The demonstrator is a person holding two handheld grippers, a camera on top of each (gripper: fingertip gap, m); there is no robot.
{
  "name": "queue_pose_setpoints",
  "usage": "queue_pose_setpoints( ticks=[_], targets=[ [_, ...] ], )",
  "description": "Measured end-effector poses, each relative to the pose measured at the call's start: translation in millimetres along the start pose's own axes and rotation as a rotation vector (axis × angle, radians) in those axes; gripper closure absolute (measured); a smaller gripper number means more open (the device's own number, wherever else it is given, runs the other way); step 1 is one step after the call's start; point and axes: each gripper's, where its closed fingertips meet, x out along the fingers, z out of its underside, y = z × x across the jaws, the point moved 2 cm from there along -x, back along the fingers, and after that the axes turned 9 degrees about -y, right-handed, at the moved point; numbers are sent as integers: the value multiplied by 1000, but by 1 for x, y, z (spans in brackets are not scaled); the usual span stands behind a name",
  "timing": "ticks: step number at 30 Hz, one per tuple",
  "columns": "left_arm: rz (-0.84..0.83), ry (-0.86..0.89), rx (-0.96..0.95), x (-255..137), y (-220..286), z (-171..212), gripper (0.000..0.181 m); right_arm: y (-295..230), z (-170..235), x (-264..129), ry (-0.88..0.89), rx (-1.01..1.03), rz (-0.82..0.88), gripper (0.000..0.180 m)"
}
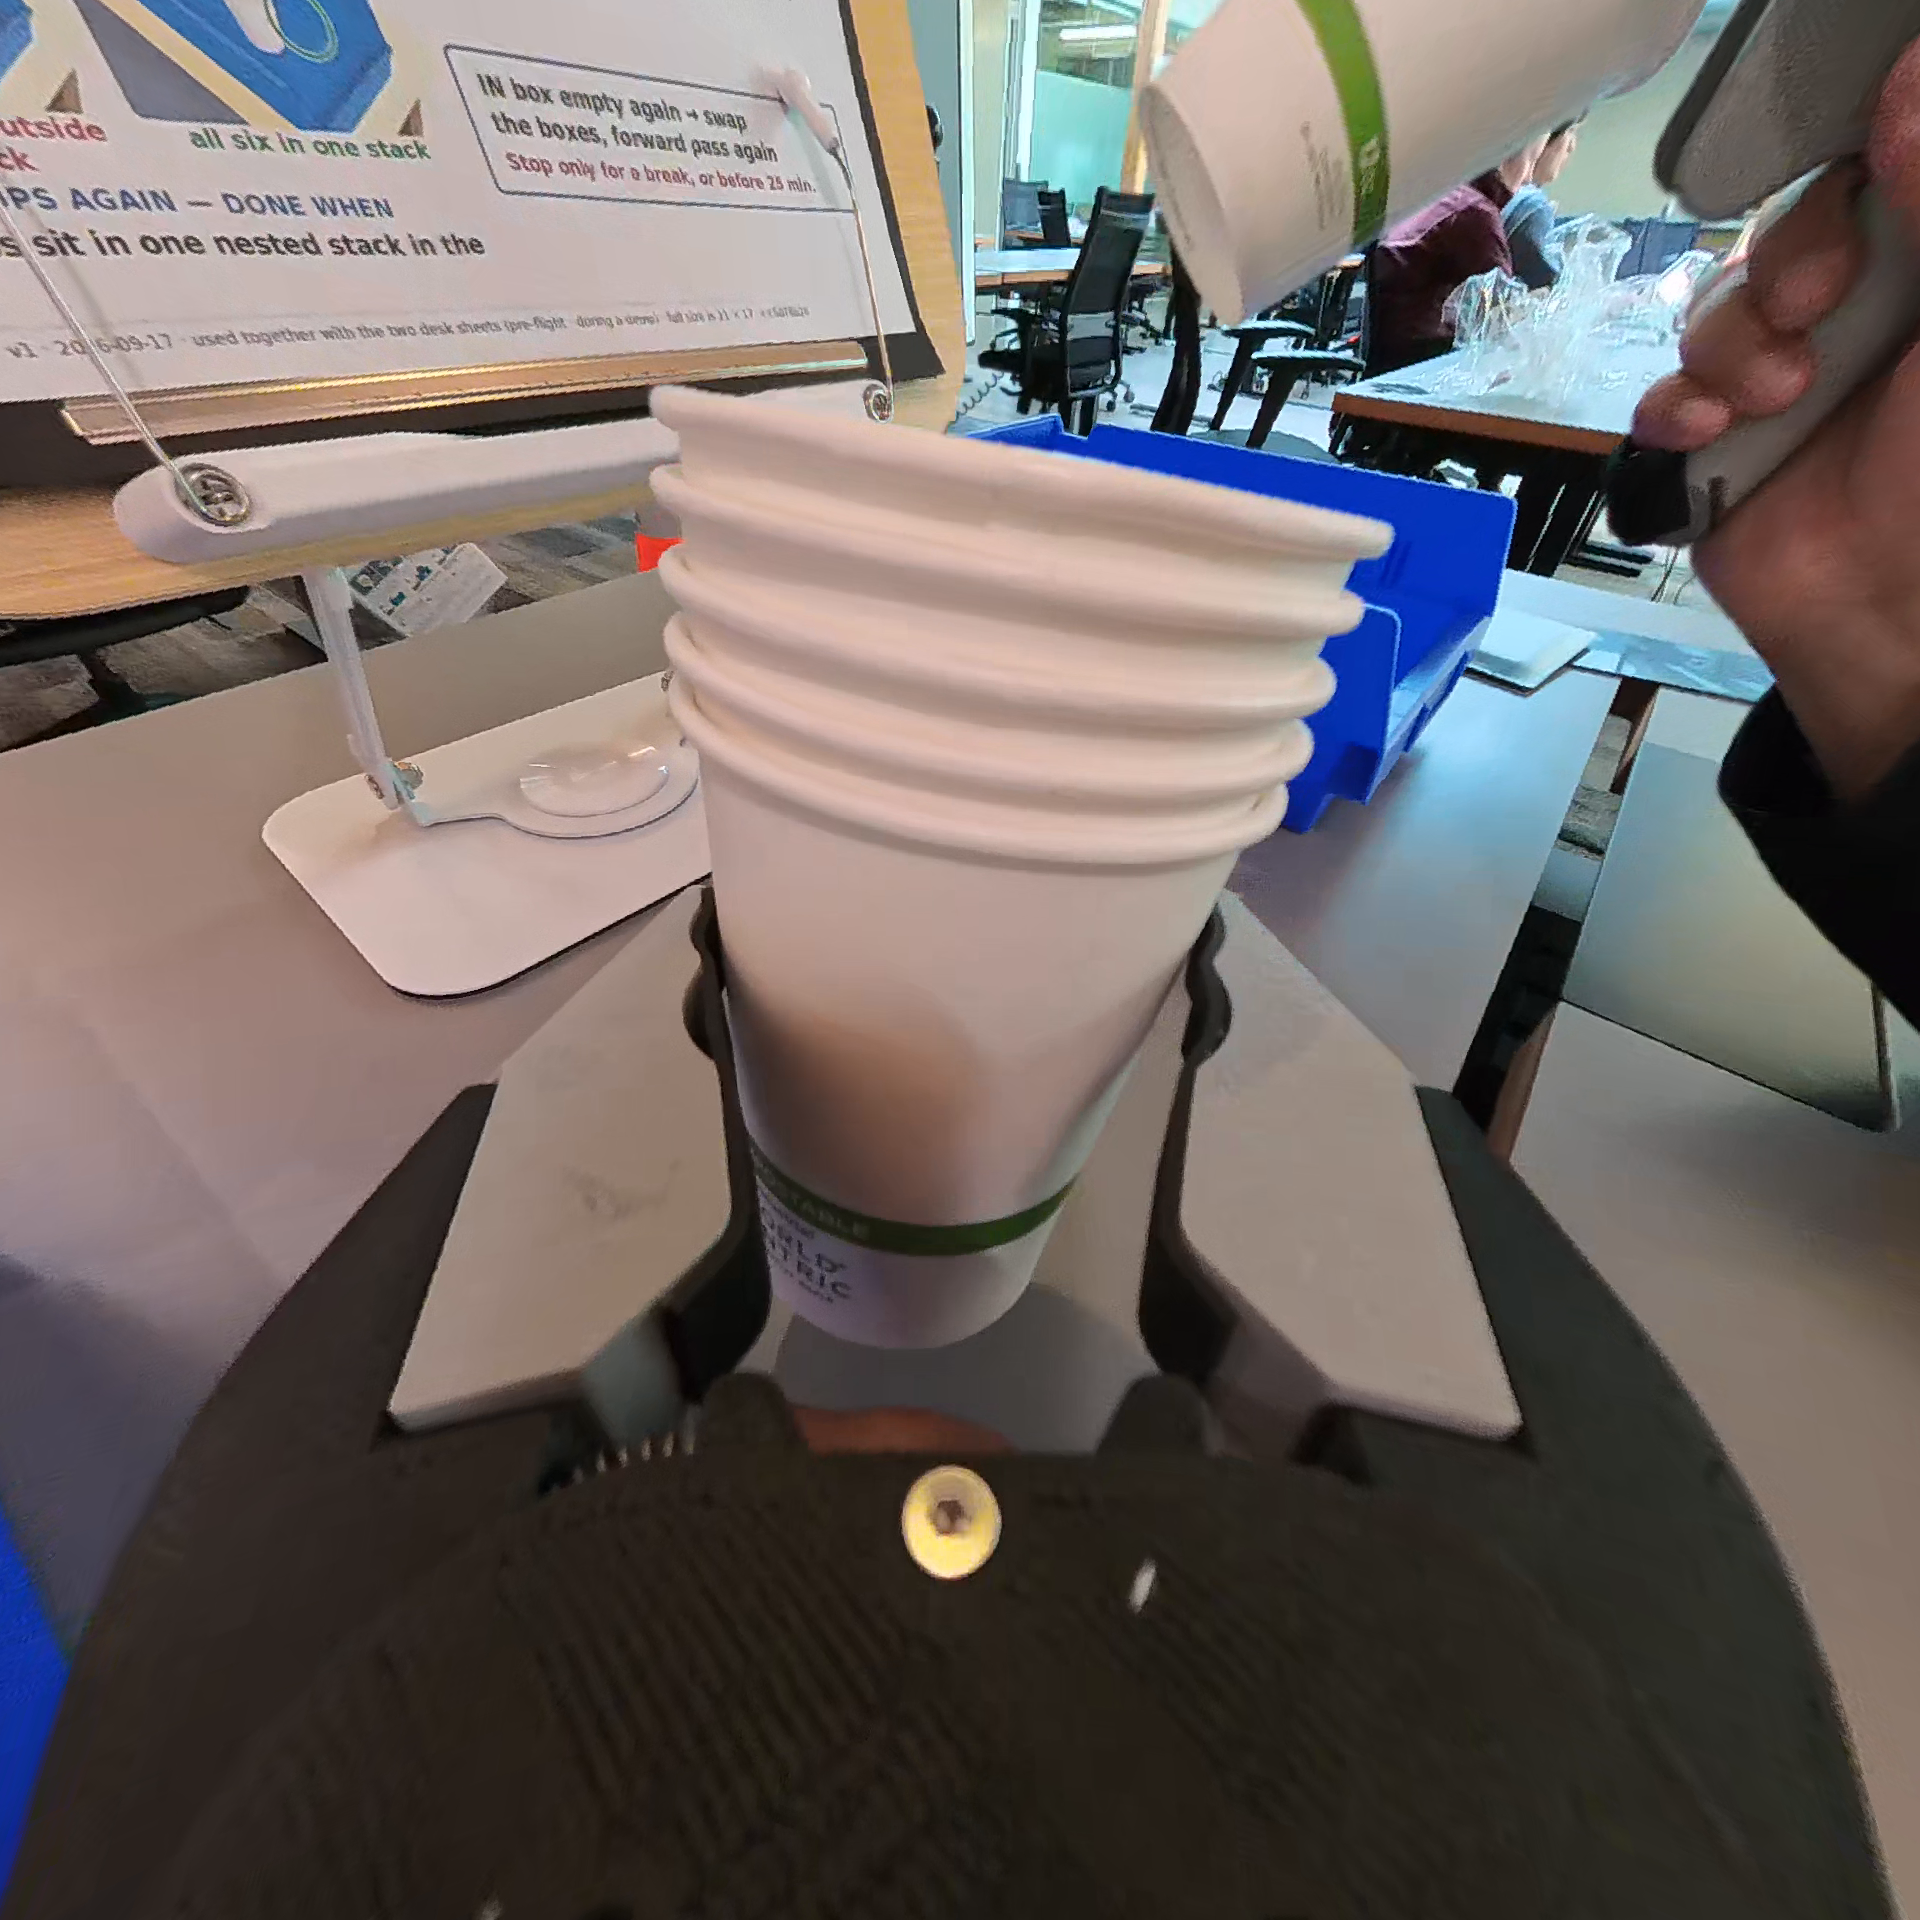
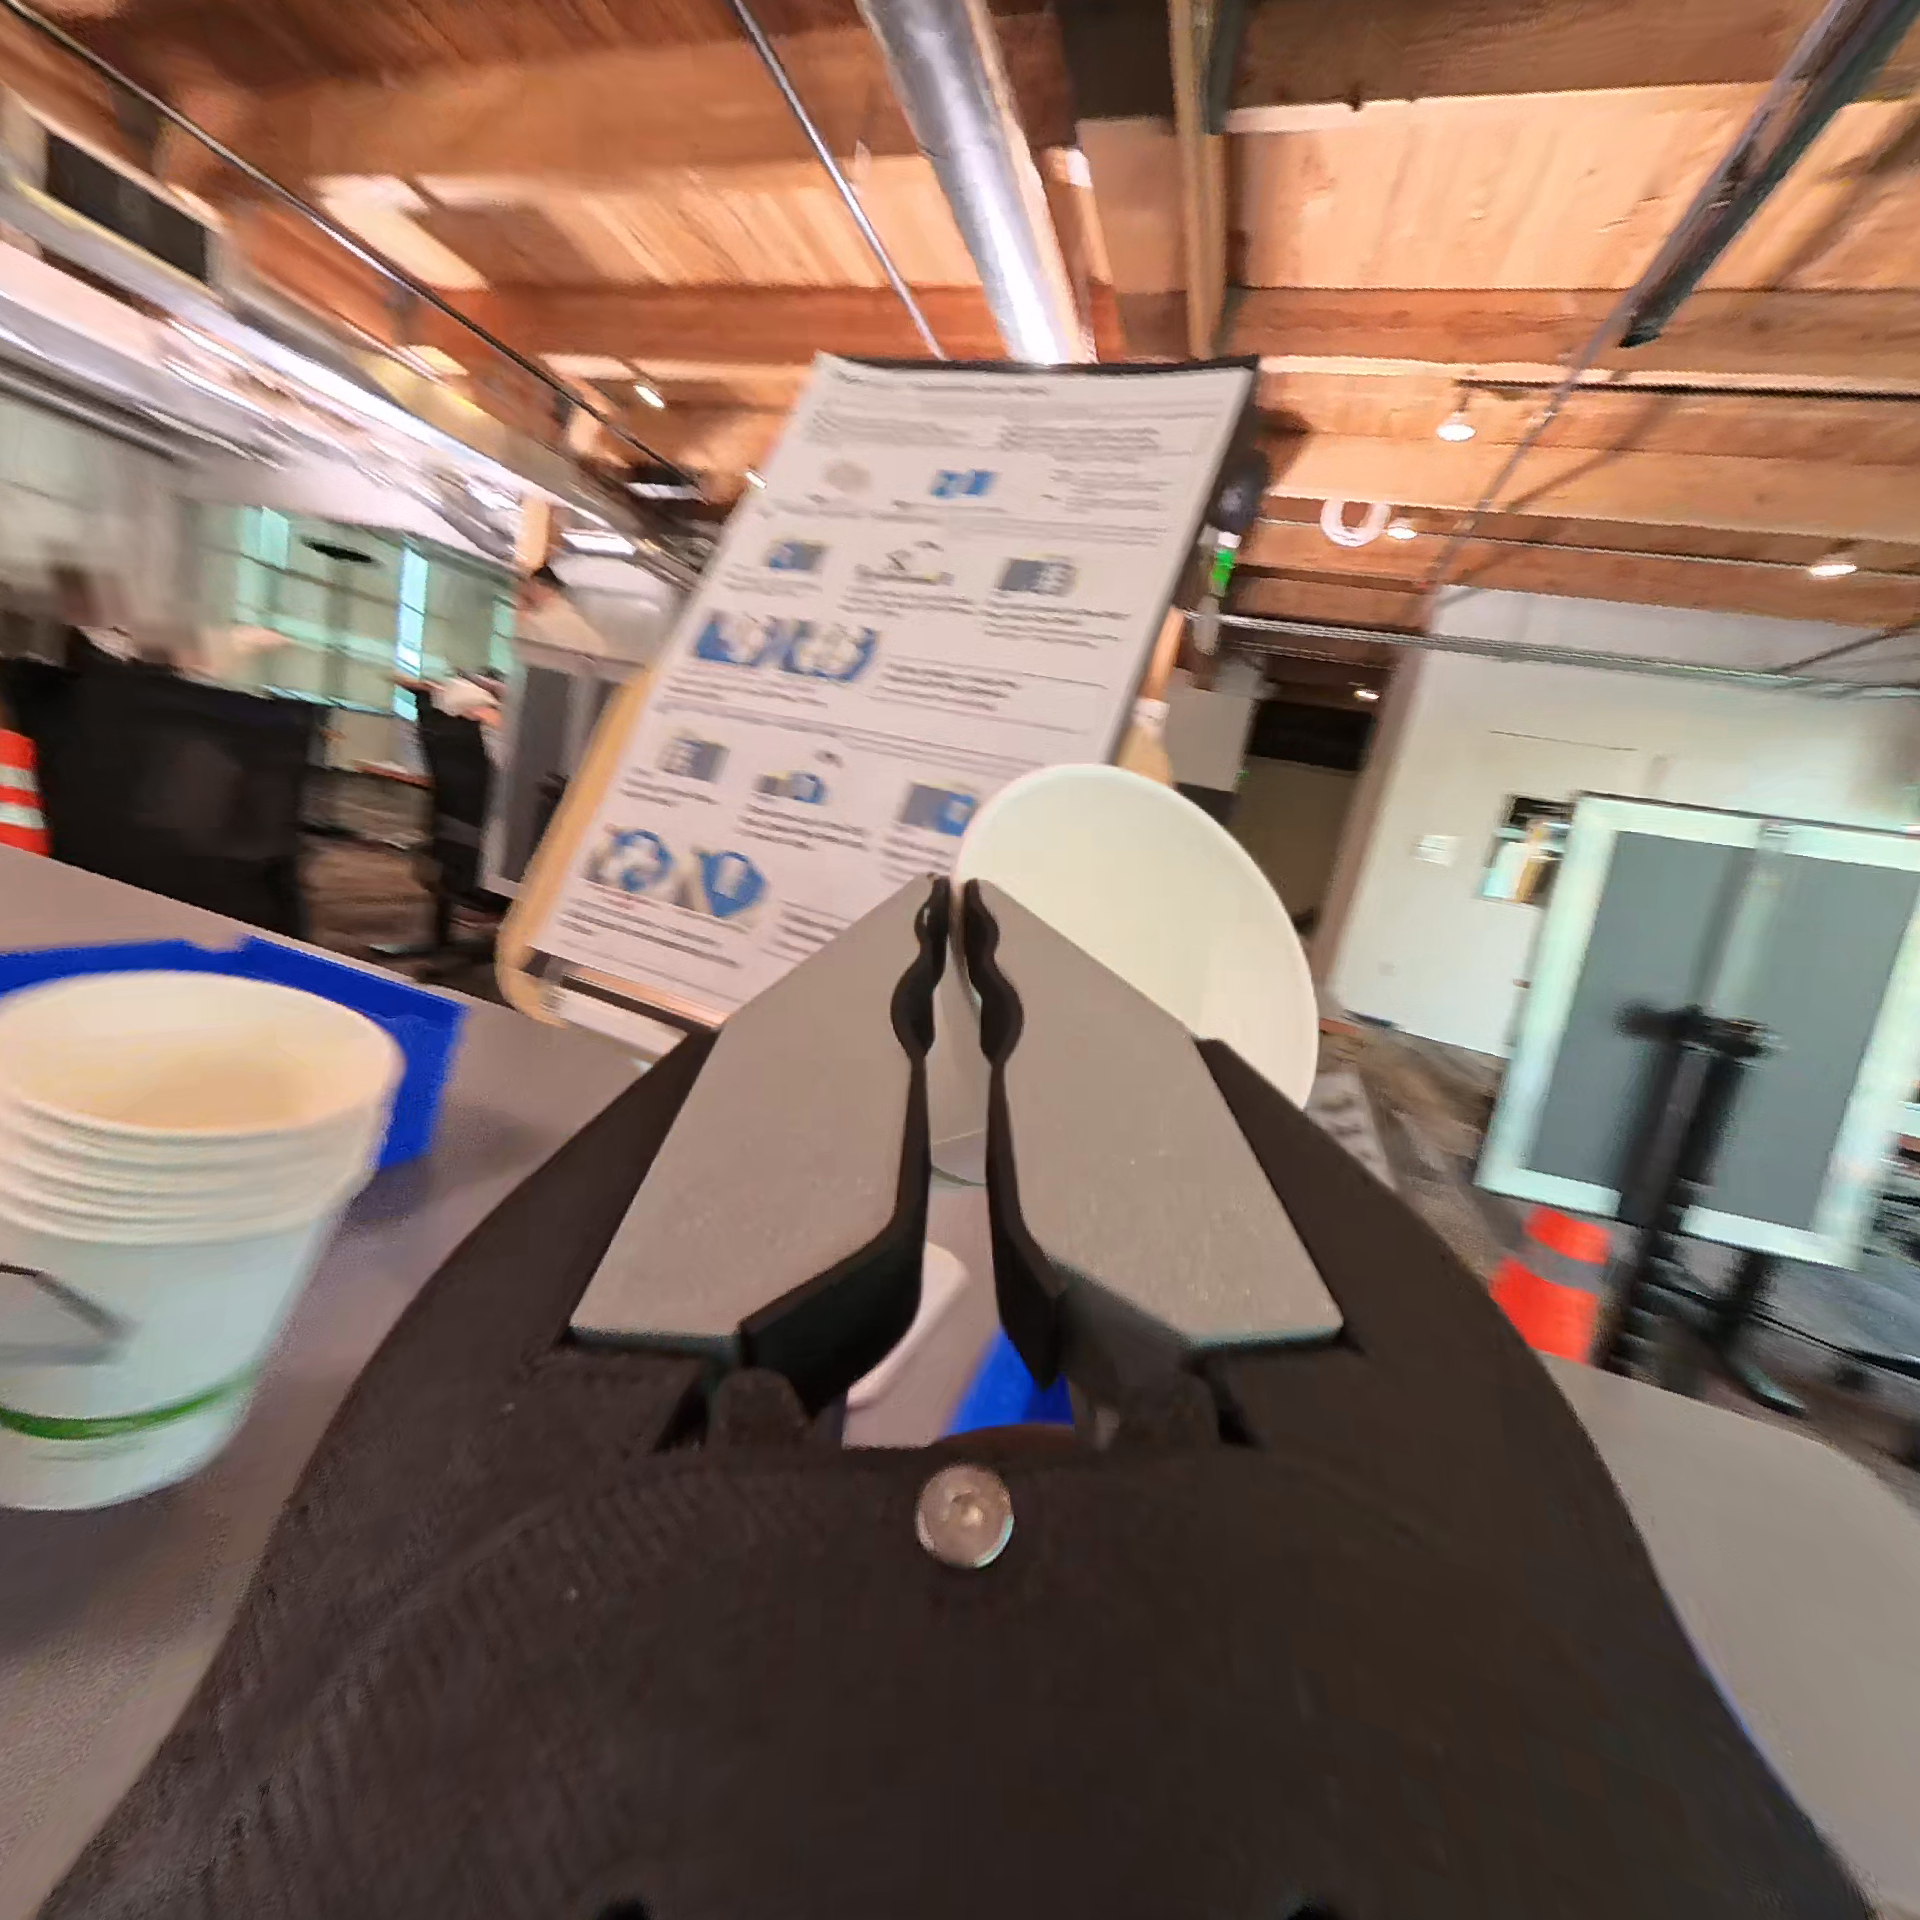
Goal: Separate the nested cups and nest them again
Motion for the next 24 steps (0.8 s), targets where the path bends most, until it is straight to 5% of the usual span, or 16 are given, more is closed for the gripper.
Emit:
queue_pose_setpoints(
  ticks=[12, 24],
  targets=[
    [4, -8, 12, 2, 4, 0, 92, 53, 91, 24, -416, -121, 118, 180],
    [16, -13, 7, 6, 5, 2, 93, 83, 169, 115, -723, -207, 69, 180]
  ],
)
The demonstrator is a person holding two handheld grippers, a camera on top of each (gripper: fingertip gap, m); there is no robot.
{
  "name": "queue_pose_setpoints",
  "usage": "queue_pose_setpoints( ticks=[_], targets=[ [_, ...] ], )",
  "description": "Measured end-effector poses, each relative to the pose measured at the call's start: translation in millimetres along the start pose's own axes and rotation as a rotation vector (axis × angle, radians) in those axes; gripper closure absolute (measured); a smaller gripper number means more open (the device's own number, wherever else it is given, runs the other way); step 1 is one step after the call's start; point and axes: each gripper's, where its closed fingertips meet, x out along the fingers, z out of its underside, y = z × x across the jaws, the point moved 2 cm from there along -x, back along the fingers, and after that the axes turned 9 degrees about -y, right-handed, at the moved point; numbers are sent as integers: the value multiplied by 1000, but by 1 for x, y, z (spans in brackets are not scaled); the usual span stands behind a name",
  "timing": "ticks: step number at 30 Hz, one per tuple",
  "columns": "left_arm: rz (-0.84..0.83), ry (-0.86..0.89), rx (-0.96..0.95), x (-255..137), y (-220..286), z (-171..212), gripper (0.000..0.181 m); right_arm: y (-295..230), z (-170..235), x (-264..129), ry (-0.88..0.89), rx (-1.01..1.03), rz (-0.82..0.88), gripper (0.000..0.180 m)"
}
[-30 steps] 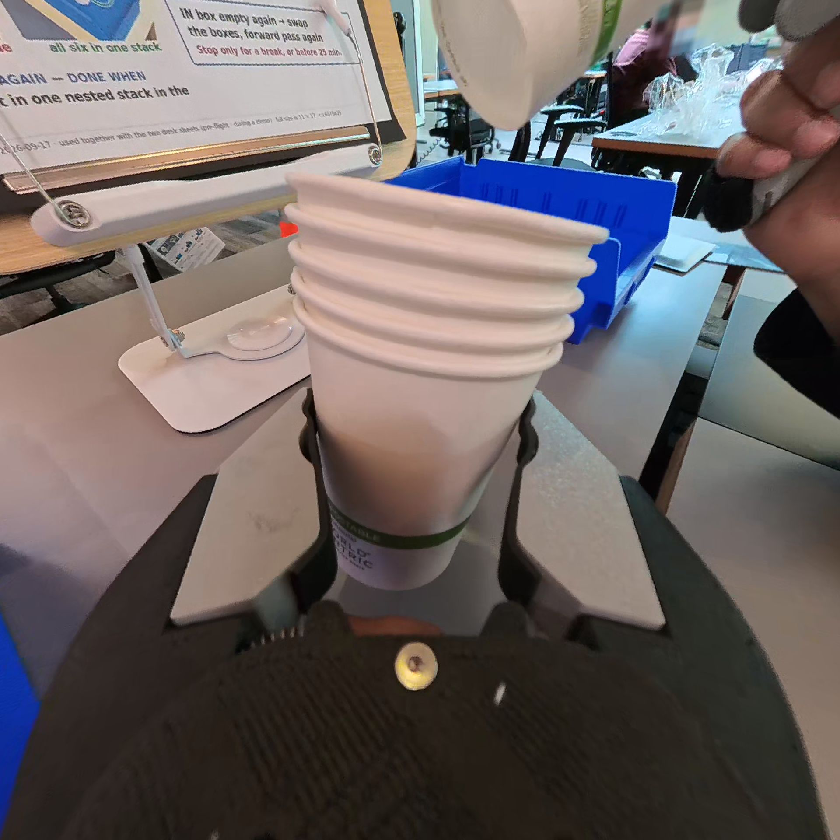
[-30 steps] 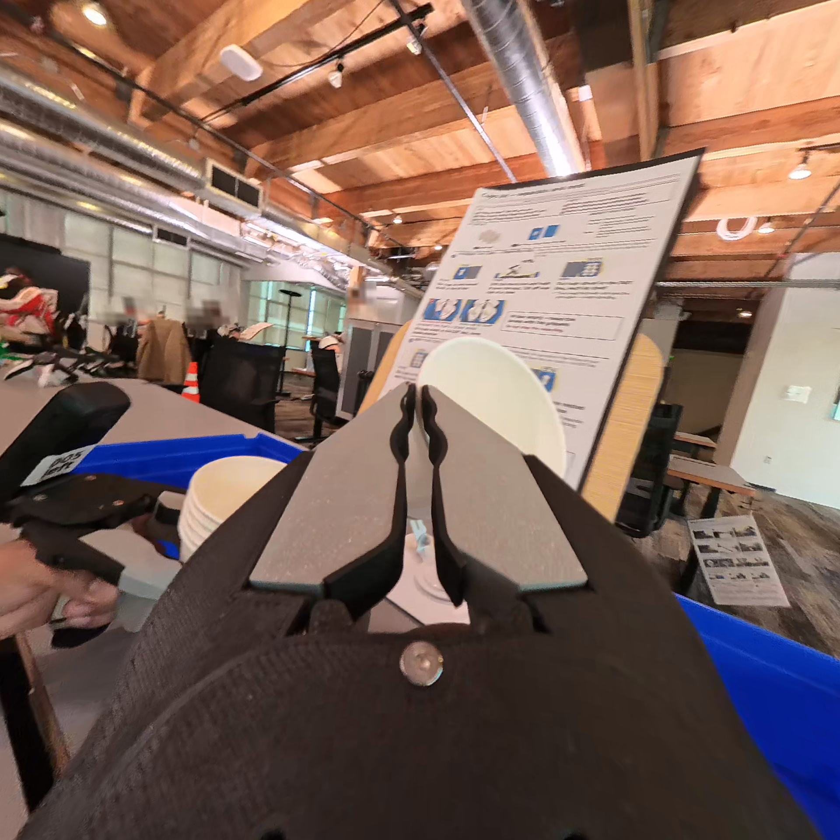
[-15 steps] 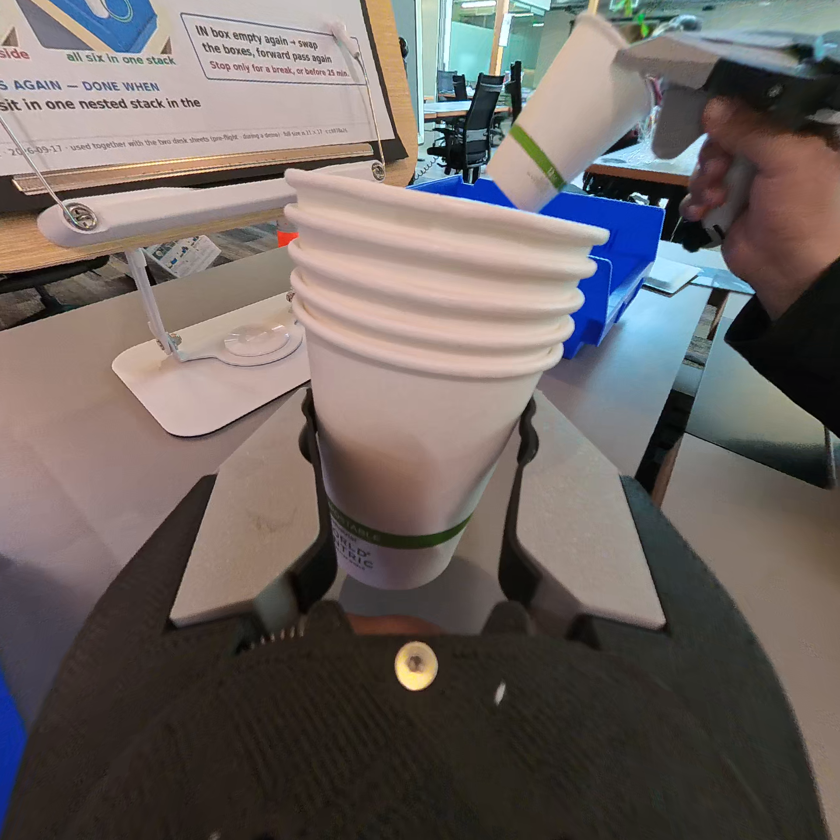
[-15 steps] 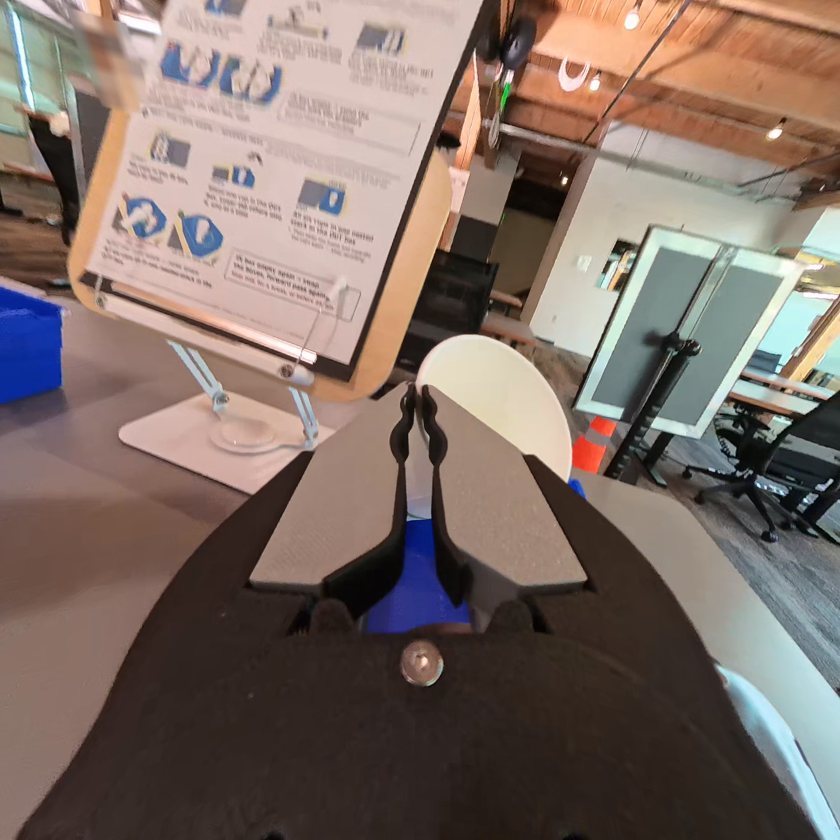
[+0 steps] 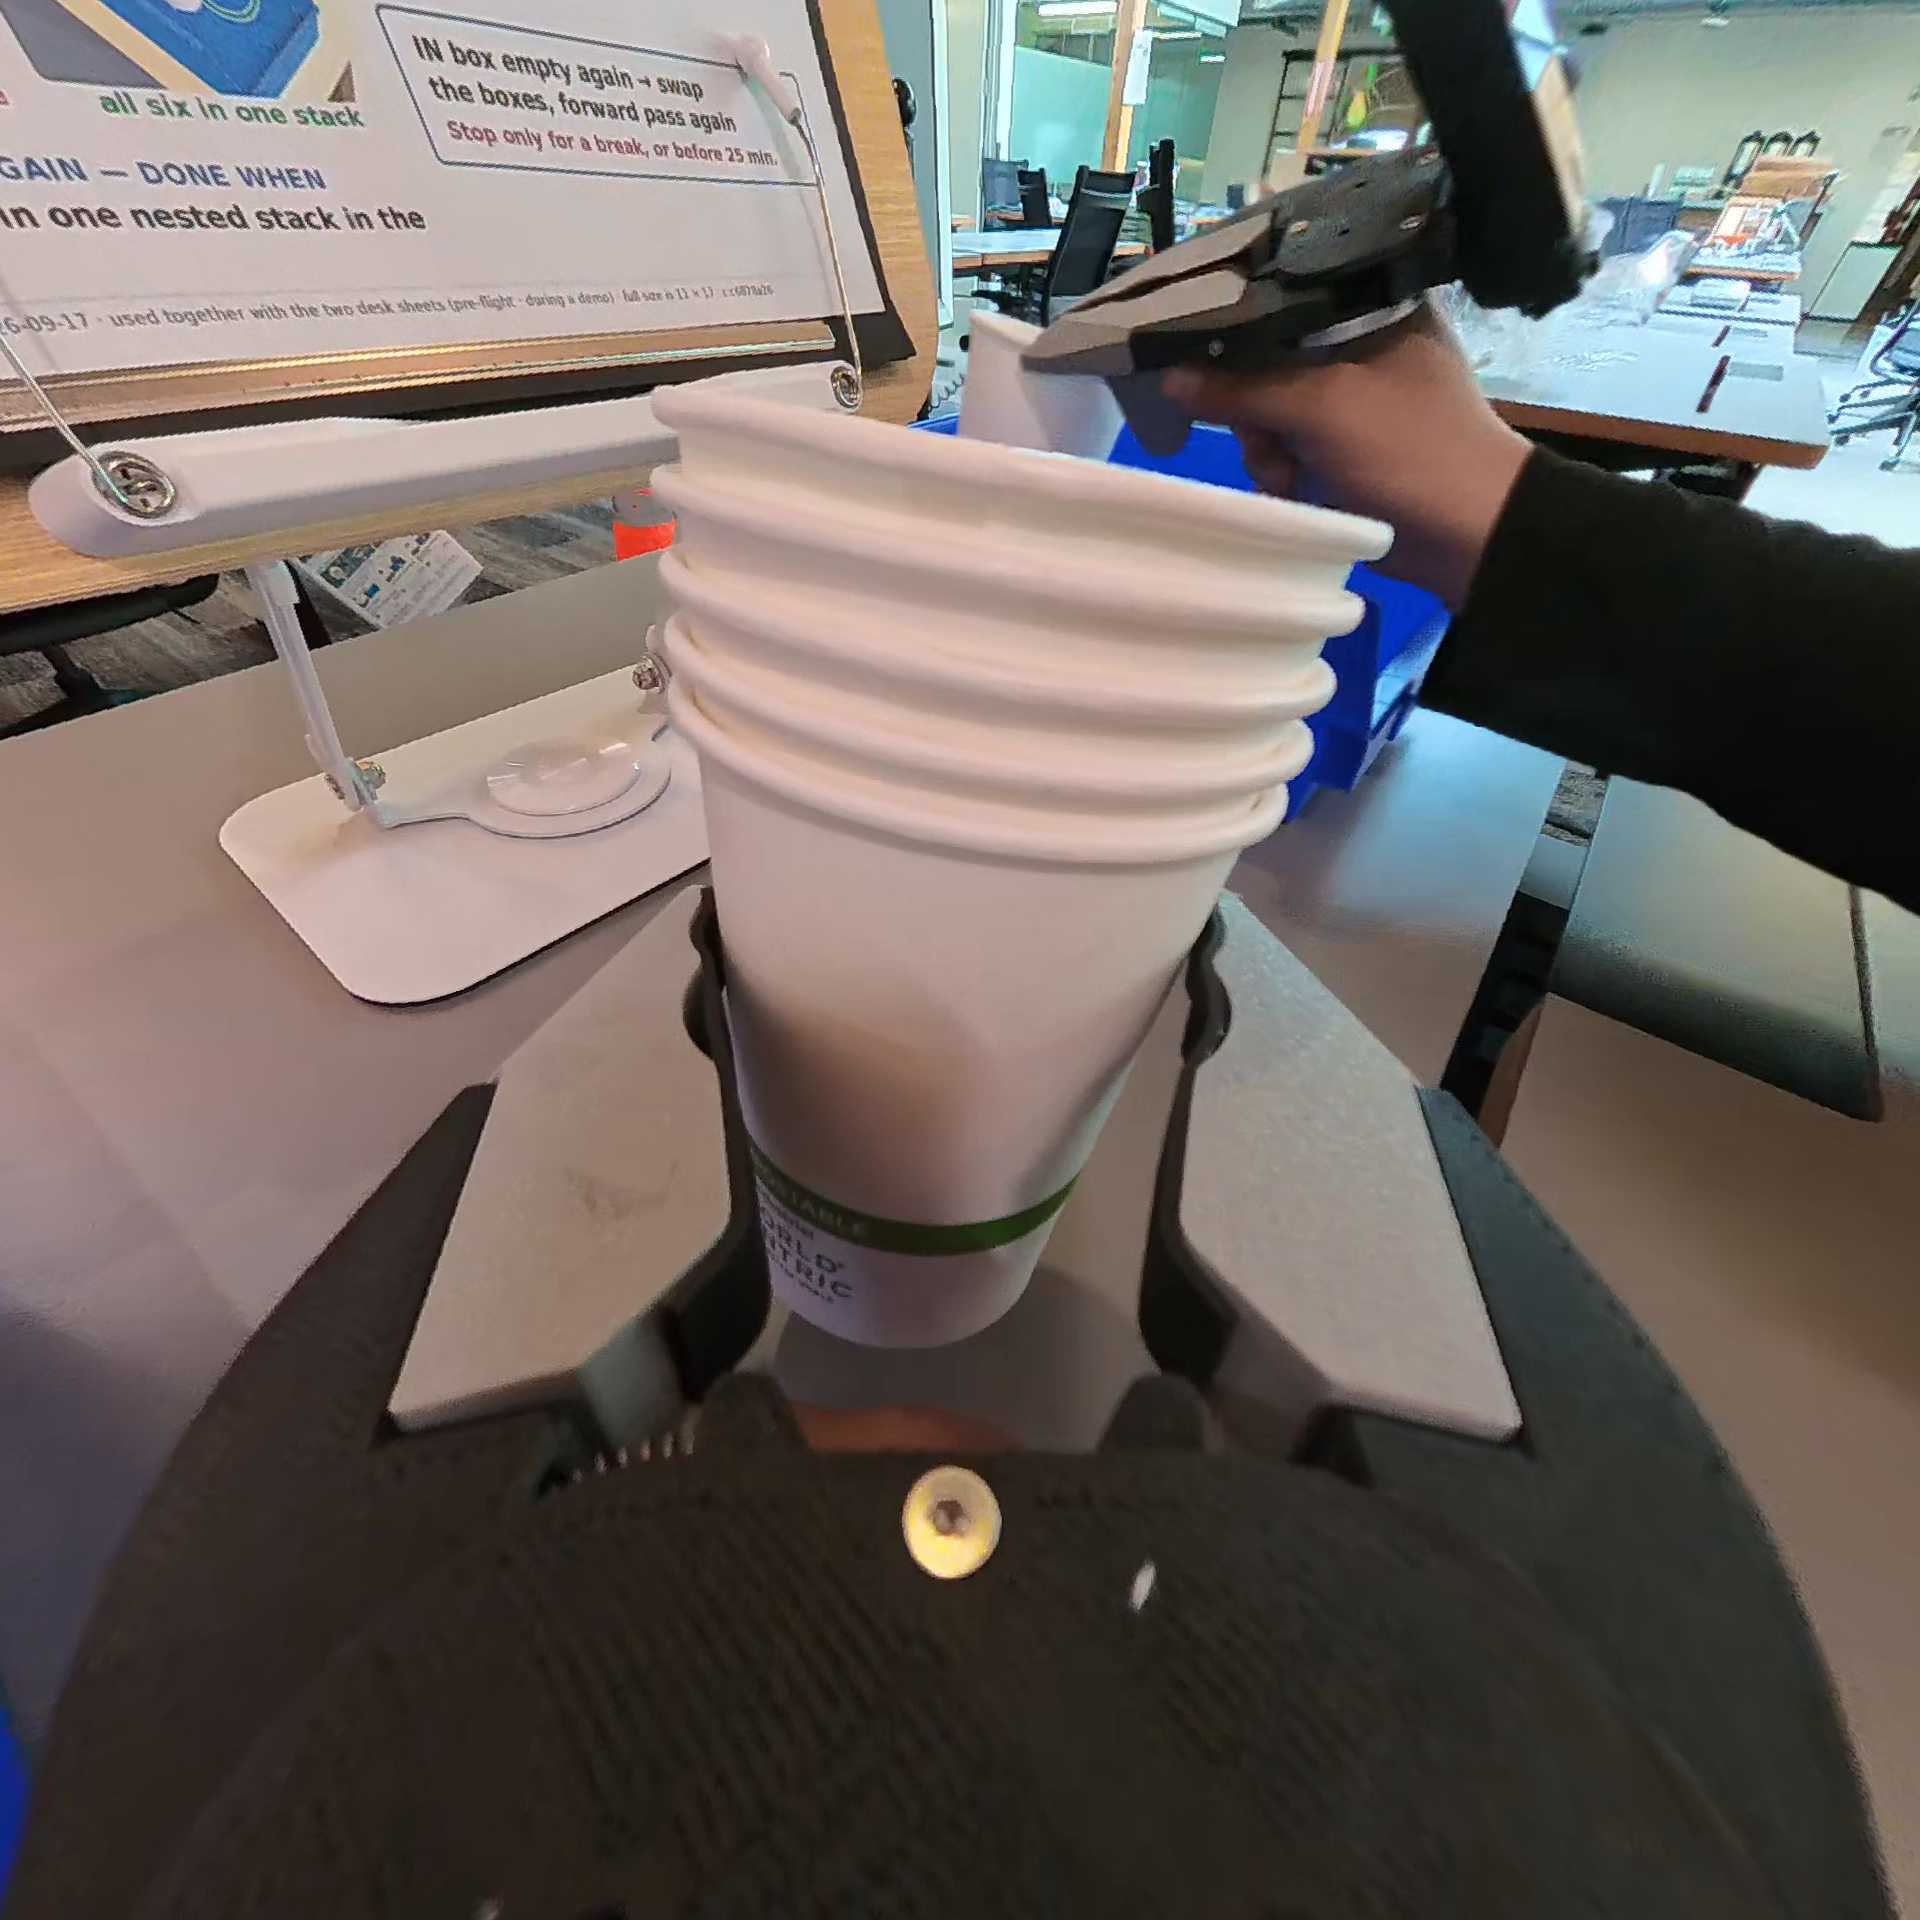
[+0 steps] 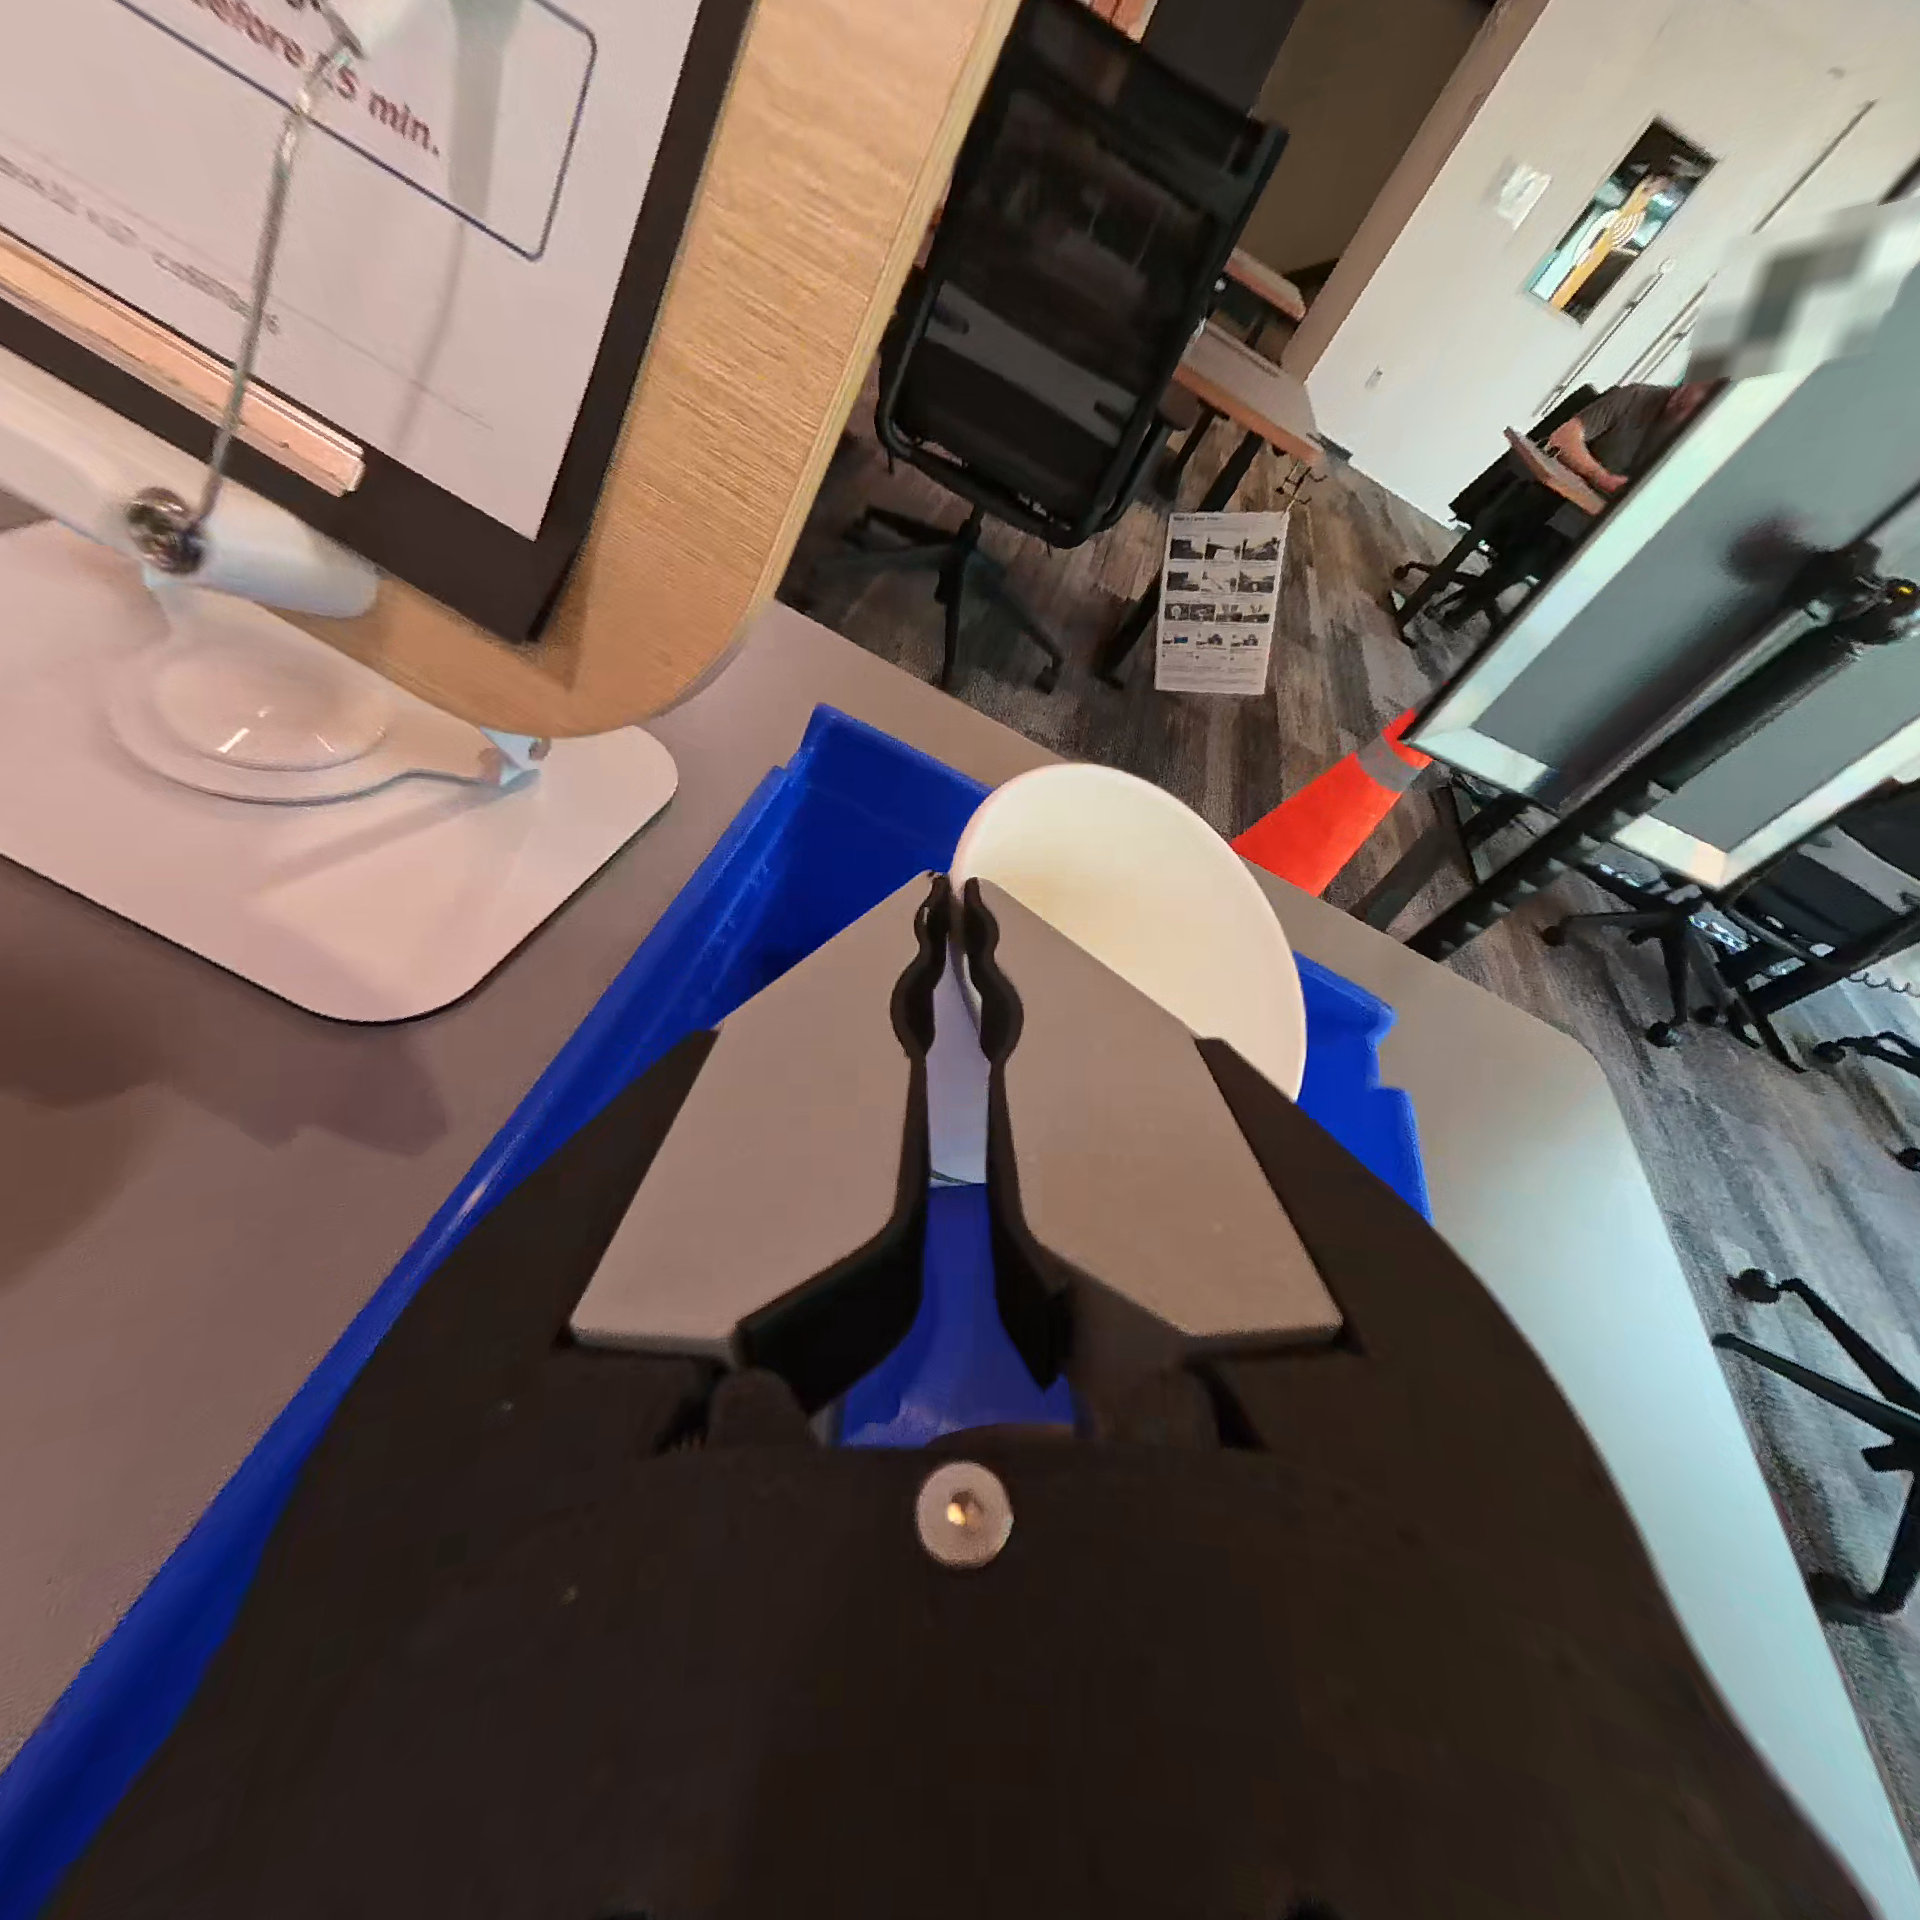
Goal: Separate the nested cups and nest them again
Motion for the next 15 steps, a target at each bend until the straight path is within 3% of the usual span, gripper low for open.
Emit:
queue_pose_setpoints(
  ticks=[6, 9, 15],
  targets=[
    [14, 5, -29, 1, -2, 1, 92, -10, 2, 24, -54, -17, -93, 174],
    [21, 15, -41, 0, -1, -1, 92, -3, -7, 10, 20, 53, -85, 160],
    [19, 20, -53, -1, -3, -1, 92, -6, -4, -18, 35, 127, -113, 164]
  ],
)
